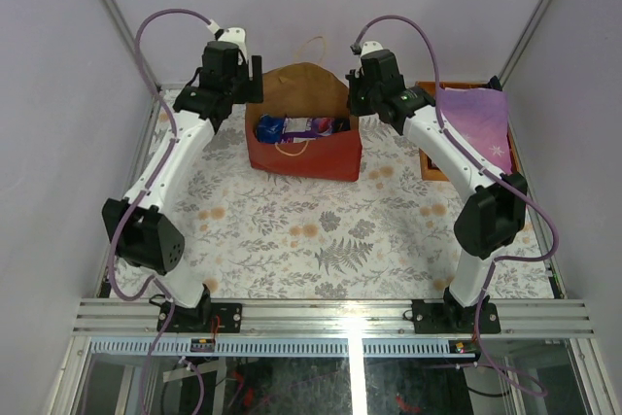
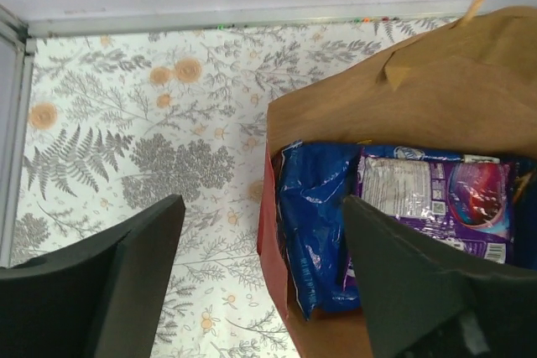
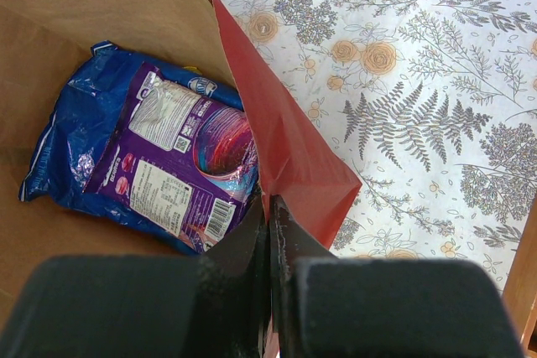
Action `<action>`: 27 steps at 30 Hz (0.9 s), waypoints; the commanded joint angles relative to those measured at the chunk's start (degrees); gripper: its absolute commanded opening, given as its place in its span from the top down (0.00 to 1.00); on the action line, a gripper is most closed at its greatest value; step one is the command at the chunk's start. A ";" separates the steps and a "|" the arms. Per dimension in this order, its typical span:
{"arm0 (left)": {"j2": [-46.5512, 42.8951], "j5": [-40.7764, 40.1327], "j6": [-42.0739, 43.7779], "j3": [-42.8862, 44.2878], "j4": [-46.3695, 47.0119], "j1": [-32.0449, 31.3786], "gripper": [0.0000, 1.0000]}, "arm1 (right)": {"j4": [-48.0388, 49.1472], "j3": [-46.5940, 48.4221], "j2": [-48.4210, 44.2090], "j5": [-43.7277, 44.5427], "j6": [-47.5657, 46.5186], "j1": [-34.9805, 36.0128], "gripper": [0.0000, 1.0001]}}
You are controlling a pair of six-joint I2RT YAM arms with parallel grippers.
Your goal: Take the snacks out of the paper bag
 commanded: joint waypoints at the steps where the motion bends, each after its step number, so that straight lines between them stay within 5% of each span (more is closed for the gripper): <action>1: 3.66 -3.03 0.25 2.60 -1.11 0.05 0.19 | 9.75 2.72 -4.89 -1.52 0.64 0.22 1.00; 8: 8.27 -1.80 0.25 4.50 -1.58 0.63 0.20 | 10.14 1.74 -4.48 -1.45 0.62 0.20 1.00; 10: 9.51 -1.71 0.25 5.22 -1.74 0.94 0.33 | 10.21 1.91 -4.16 -1.44 0.44 0.19 1.00; 12: 10.41 -1.56 -0.18 5.61 -1.51 1.30 0.71 | 10.09 2.27 -3.66 -1.36 0.26 0.27 1.00; 15: 11.24 -1.13 -0.68 6.01 -1.11 1.71 1.00 | 10.14 2.91 -2.56 -1.06 -0.14 0.22 1.00; 27: 10.38 -0.08 -1.47 6.13 0.99 1.80 1.00 | 8.91 12.46 6.58 1.73 -4.69 0.12 1.00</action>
